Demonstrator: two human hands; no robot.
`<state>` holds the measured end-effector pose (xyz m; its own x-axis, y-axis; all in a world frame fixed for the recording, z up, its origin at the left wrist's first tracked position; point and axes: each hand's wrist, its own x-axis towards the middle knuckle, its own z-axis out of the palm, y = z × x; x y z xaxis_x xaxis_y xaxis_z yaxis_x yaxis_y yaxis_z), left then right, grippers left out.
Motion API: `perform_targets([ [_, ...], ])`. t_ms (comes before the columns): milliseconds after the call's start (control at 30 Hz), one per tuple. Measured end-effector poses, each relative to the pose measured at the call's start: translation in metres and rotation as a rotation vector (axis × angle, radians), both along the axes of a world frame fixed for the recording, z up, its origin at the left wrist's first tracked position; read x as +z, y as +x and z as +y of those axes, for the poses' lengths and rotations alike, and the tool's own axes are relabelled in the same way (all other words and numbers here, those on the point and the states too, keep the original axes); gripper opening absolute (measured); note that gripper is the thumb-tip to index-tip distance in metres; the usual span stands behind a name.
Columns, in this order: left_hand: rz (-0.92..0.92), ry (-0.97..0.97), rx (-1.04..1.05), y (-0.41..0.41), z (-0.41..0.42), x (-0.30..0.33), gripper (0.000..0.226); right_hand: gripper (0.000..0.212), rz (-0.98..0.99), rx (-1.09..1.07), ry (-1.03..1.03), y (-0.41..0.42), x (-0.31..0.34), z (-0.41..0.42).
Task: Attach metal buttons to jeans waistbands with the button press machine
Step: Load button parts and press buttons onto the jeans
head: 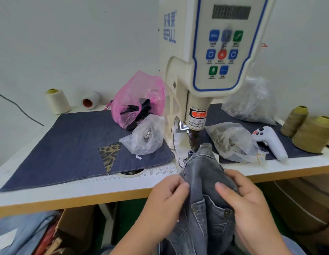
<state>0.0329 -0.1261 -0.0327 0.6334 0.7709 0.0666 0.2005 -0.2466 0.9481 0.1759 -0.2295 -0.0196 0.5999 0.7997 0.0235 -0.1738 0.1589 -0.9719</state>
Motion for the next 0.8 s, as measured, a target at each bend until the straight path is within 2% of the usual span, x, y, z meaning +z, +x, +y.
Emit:
perform_targets([
  [67,-0.081,-0.09,0.027,-0.008,0.003,-0.005,0.039,0.023,0.139,0.051,0.138,-0.007,0.017,-0.006],
  [167,0.109,0.109,0.02,-0.019,0.006,-0.018,0.052,0.023,0.192,0.138,0.249,-0.016,0.042,-0.013],
  [200,0.127,0.113,-0.021,-0.022,0.005,-0.018,0.057,0.023,0.196,0.157,0.271,-0.018,0.048,-0.014],
  [367,-0.092,-0.227,-0.395,-0.024,-0.002,-0.003,0.074,0.024,0.195,0.153,0.327,-0.009,0.065,-0.013],
  [433,-0.09,-0.269,-0.44,-0.027,-0.002,0.004,0.072,0.025,0.181,0.128,0.325,-0.001,0.069,-0.009],
  [533,-0.113,-0.333,-0.39,-0.031,0.005,0.014,0.053,0.025,0.178,0.056,0.312,0.013,0.071,-0.005],
  [633,-0.239,-0.385,-0.294,-0.039,0.014,0.023,0.038,0.023,0.127,-0.078,0.237,0.023,0.067,0.0],
  [700,-0.314,-0.399,-0.261,-0.042,0.017,0.036,0.035,0.021,0.032,-0.163,0.104,0.028,0.059,0.003],
  [767,-0.337,-0.398,-0.188,-0.041,0.019,0.05,0.03,0.026,-0.236,-0.245,-0.172,0.023,0.05,0.002],
  [800,-0.345,-0.401,-0.155,-0.039,0.02,0.057,0.027,0.043,-0.404,-0.256,-0.312,0.016,0.046,0.0],
])
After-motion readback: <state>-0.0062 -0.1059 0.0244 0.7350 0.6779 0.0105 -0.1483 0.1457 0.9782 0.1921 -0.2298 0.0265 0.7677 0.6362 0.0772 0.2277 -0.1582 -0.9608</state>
